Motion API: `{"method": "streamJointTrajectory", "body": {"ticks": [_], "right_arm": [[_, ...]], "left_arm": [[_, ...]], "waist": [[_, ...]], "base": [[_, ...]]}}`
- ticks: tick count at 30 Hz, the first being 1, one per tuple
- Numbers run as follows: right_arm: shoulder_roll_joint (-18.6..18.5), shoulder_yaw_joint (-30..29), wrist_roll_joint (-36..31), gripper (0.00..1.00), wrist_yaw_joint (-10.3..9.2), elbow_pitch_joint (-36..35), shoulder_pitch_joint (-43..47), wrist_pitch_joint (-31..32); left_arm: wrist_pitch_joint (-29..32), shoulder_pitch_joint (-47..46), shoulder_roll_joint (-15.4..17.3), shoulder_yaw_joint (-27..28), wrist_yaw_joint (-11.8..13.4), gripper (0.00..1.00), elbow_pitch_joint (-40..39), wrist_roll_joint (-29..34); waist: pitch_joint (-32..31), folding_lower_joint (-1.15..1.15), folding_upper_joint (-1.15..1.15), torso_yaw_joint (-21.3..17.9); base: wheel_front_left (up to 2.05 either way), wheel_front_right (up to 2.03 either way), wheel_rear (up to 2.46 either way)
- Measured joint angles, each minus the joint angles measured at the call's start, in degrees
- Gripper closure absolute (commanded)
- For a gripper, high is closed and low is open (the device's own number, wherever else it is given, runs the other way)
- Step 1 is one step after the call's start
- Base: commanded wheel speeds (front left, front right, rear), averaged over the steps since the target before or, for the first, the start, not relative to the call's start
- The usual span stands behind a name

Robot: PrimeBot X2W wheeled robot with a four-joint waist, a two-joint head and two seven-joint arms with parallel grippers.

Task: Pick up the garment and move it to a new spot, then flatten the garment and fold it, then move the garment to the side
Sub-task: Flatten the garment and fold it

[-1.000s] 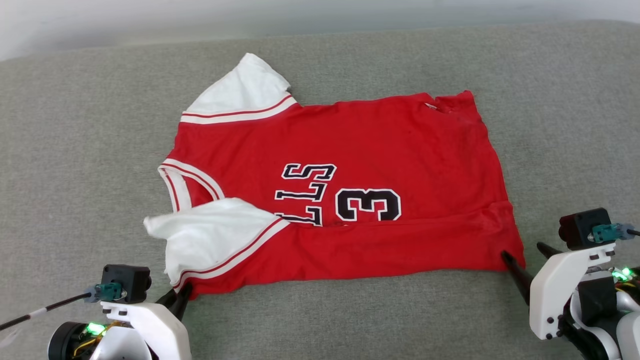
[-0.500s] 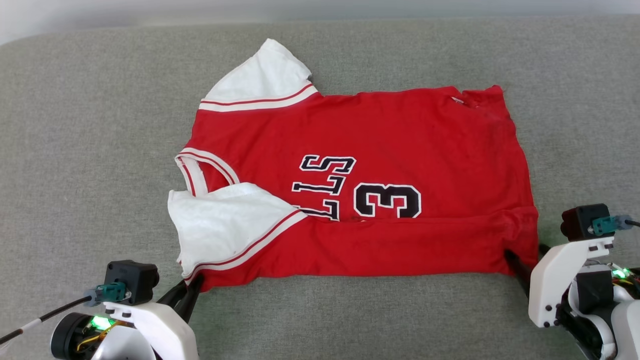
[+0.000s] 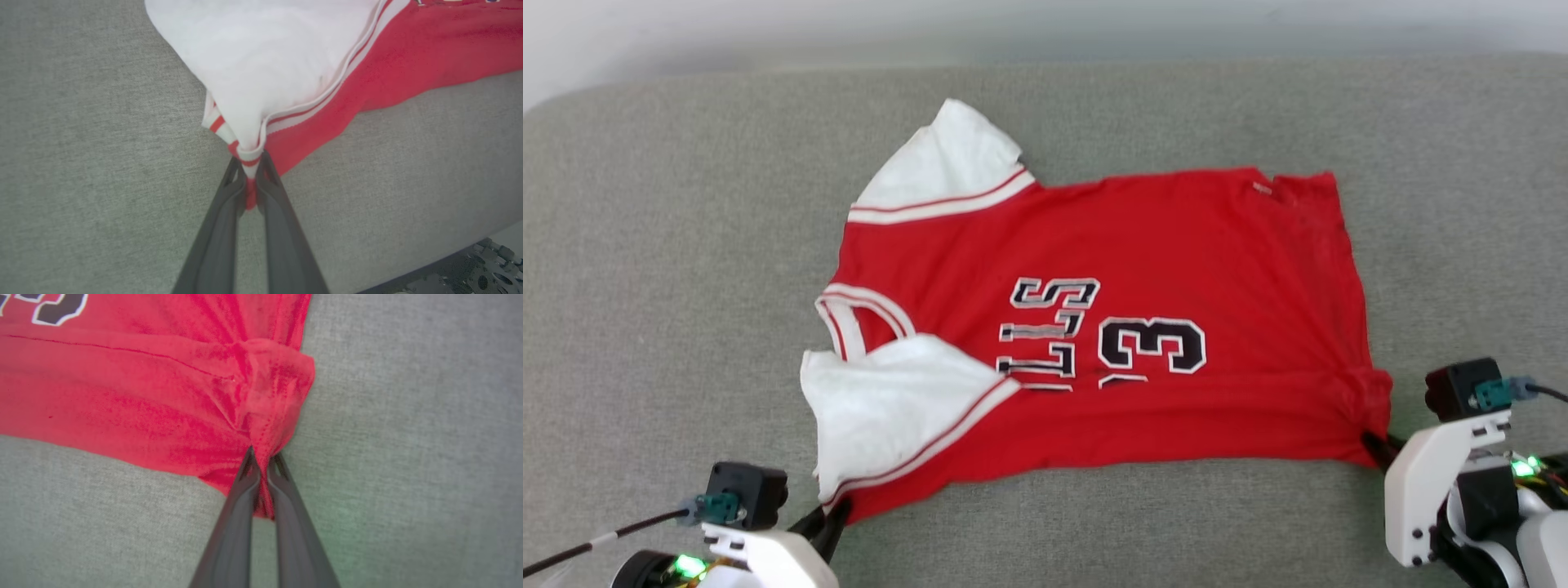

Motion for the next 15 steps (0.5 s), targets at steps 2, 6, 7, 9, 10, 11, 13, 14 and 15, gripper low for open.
{"method": "streamJointTrajectory", "body": {"ticks": [2, 6, 7, 9, 10, 11, 13, 14, 15], "right_arm": [[-0.68, 0.19, 0.31, 1.00, 0.00, -0.83, 1.43, 0.27], [-1.94, -0.37, 1.18, 1.00, -0.01, -3.76, 4.45, 1.88], [-2.25, -0.74, 1.49, 1.00, -0.01, -4.70, 5.31, 2.34], [-2.86, -1.33, 1.60, 1.00, 0.00, -6.42, 7.10, 3.10], [-3.19, -1.58, 1.62, 1.00, 0.00, -7.14, 7.96, 3.43], [-3.54, -1.67, 1.66, 1.00, 0.00, -7.73, 8.72, 3.93], [-3.89, -1.76, 1.96, 1.00, 0.00, -8.66, 10.12, 4.68], [-4.01, -1.80, 1.94, 1.00, 0.00, -9.01, 10.76, 5.21], [-4.17, -1.78, 1.94, 1.00, 0.00, -9.21, 11.40, 5.70]], "left_arm": [[0.09, 1.12, 0.63, -0.08, -0.04, 1.00, 0.19, -0.25], [0.25, 3.46, 1.76, -0.40, -0.01, 1.00, 0.19, -0.35], [0.25, 4.08, 1.97, -0.60, 0.02, 1.00, 0.15, -0.46], [0.36, 5.45, 2.10, -0.99, 0.04, 1.00, 0.09, -0.83], [0.42, 6.21, 2.13, -1.21, 0.26, 1.00, 0.13, -0.98], [0.48, 6.90, 2.18, -1.49, 0.29, 1.00, 0.23, -1.15], [0.49, 8.23, 2.12, -1.98, 0.29, 1.00, 0.38, -1.42], [0.49, 8.64, 2.05, -2.23, 0.29, 1.00, 0.65, -1.63], [0.49, 8.88, 1.92, -2.50, 0.25, 1.00, 0.94, -1.74]], "waist": [[-1.23, 0.00, 0.00, -0.38], [-3.69, 0.00, 0.00, -1.11], [-4.28, 0.00, 0.00, -1.27], [-5.28, 0.00, 0.00, -1.57], [-5.74, 0.00, 0.00, -1.74], [-6.11, 0.00, 0.00, -1.93], [-6.58, 0.00, 0.00, -2.38], [-6.73, 0.00, 0.00, -2.54], [-6.87, 0.00, 0.00, -2.65]], "base": [[0.00, 0.00, 0.00], [0.00, 0.00, 0.00], [0.00, 0.00, 0.00], [0.00, 0.00, 0.00], [0.00, 0.00, 0.00], [0.00, 0.00, 0.00], [0.00, 0.00, 0.00], [0.00, 0.00, 0.00], [0.00, 0.00, 0.00]]}}
